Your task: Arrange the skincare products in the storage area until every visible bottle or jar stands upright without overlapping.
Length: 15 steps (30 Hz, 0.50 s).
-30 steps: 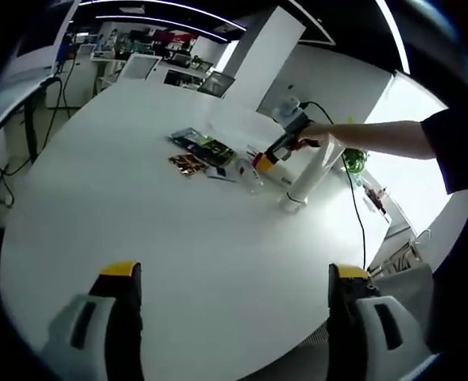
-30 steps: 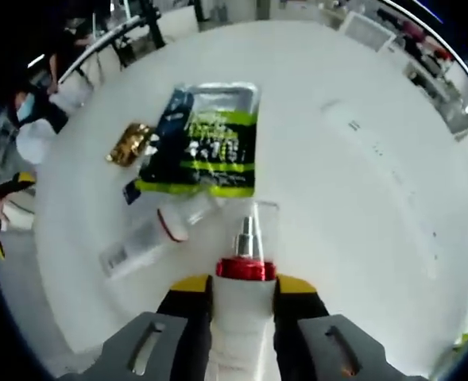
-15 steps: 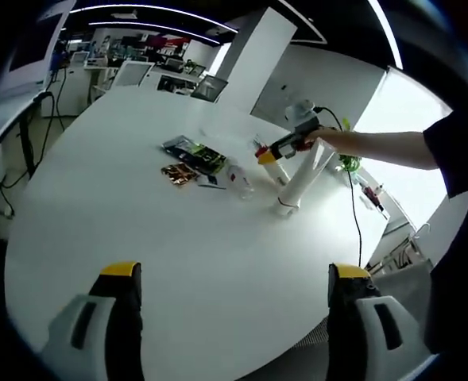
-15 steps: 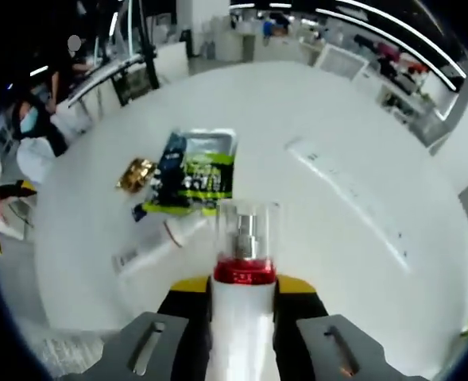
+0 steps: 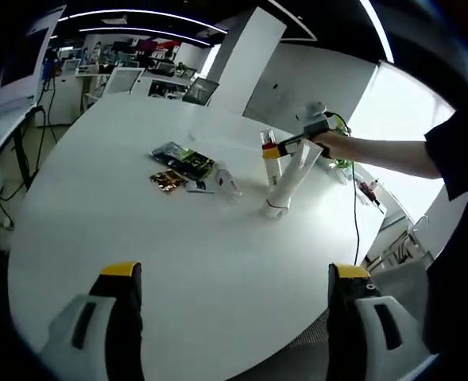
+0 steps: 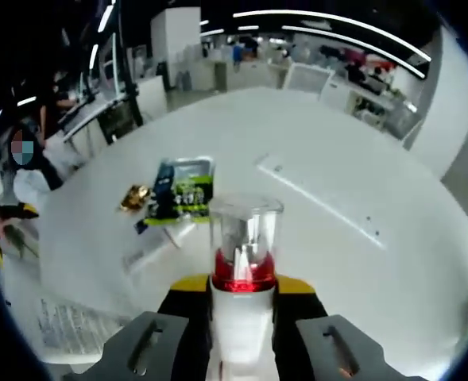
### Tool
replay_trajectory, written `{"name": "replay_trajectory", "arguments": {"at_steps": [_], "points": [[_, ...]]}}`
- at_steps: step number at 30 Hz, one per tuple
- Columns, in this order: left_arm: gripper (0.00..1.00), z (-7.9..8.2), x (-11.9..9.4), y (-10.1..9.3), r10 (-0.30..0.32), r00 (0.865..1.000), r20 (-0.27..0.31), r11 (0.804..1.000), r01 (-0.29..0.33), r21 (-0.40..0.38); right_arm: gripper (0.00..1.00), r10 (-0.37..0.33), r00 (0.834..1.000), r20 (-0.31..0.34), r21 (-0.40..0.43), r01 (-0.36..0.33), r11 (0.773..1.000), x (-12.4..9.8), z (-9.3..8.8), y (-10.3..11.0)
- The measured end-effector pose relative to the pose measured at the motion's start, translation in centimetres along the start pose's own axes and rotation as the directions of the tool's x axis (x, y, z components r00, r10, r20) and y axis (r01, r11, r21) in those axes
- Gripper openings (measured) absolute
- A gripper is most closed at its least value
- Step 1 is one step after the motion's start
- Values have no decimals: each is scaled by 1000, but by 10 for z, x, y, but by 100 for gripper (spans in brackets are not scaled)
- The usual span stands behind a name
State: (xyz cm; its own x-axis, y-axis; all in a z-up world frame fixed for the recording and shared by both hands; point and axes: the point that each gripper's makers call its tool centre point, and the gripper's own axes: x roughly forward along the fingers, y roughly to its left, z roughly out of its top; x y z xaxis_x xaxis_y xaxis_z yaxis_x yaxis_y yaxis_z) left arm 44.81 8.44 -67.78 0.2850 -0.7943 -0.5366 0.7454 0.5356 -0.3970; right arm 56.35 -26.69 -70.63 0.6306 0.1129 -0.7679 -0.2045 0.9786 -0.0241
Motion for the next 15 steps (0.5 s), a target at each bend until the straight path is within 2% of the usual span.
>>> {"name": "replay_trajectory", "arguments": {"at_steps": [6, 15], "points": [[92, 4, 2, -9, -16, 1000, 1, 1000, 15, 21, 18, -22, 998, 66, 40, 20, 999, -25, 8, -7], [92, 6, 1, -26, -47, 999, -1, 997, 47, 55, 18, -52, 990, 131, 79, 42, 996, -61, 6, -7]]}}
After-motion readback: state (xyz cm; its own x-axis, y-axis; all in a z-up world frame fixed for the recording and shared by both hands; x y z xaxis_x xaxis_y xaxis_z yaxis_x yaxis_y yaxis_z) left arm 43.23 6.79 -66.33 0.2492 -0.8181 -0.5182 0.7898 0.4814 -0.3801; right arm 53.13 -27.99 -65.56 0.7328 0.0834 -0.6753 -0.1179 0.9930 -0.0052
